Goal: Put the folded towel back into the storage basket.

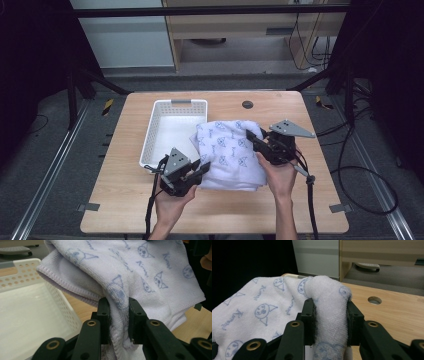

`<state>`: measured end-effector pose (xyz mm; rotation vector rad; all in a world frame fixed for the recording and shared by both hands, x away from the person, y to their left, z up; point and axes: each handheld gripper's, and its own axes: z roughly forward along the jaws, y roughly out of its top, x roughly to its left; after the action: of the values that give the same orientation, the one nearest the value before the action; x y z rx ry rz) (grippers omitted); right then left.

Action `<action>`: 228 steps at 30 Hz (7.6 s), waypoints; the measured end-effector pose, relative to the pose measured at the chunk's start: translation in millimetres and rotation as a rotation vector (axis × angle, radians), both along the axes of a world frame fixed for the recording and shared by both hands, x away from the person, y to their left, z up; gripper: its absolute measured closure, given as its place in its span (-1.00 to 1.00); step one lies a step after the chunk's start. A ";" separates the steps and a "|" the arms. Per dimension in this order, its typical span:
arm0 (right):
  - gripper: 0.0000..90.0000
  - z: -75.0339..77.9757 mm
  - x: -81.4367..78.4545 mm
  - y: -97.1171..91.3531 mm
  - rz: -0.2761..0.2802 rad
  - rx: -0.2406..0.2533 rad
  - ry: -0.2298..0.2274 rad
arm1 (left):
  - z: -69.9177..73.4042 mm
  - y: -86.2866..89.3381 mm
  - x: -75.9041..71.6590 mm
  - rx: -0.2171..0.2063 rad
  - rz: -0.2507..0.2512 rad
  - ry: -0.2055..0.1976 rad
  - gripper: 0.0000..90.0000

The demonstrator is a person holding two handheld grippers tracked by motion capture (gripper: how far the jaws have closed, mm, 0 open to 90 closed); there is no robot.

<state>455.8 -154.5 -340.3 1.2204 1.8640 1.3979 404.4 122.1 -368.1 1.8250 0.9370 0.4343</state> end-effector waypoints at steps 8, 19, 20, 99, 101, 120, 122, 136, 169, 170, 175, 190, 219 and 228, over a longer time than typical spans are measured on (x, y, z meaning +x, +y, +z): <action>0.48 5.3 4.8 12.9 0.009 0.006 -0.019 | 5.4 11.4 3.3 0.010 0.013 -0.015 0.64; 0.48 12.8 14.6 35.6 0.028 0.014 -0.040 | 14.1 34.6 9.2 0.022 0.037 -0.040 0.64; 0.48 13.0 15.3 38.0 0.029 0.017 -0.041 | 14.3 36.2 9.4 0.024 0.038 -0.040 0.64; 0.46 -2.3 108.0 167.9 0.108 0.021 -0.042 | -5.7 144.5 80.4 -0.024 0.287 0.016 0.64; 0.46 -5.0 109.9 169.5 0.109 0.016 -0.036 | -8.4 144.8 82.4 -0.022 0.291 0.023 0.64; 0.46 -20.6 118.5 175.5 0.098 -0.026 -0.003 | -25.3 143.4 93.4 0.001 0.290 0.063 0.64; 0.46 -24.8 119.6 175.5 0.094 -0.032 0.003 | -27.4 142.6 94.4 0.008 0.289 0.068 0.64; 0.46 -38.7 125.7 176.6 0.086 -0.053 0.035 | -39.6 140.5 100.9 0.032 0.287 0.095 0.64; 0.43 -71.4 136.0 175.4 0.066 -0.105 0.104 | -64.8 132.7 114.0 0.094 0.284 0.159 0.64; 0.43 -72.4 136.1 175.4 0.065 -0.109 0.105 | -65.1 132.7 114.1 0.096 0.284 0.163 0.64; 0.43 -78.6 136.9 173.8 0.058 -0.101 0.116 | -67.6 131.6 115.7 0.110 0.282 0.175 0.64; 0.39 -91.0 141.2 174.5 0.056 -0.145 0.146 | -73.1 128.5 118.3 0.135 0.286 0.191 0.63; 0.06 -81.2 135.2 167.5 0.065 -0.171 0.082 | -46.0 131.9 104.2 0.075 0.289 0.091 0.35; -0.18 -65.3 120.1 150.0 0.087 -0.160 0.035 | -37.7 119.5 93.4 0.082 0.243 0.032 0.09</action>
<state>576.0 -4.5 -405.5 1.1036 2.0324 1.2513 497.8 241.6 -405.8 1.8027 1.1849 0.6029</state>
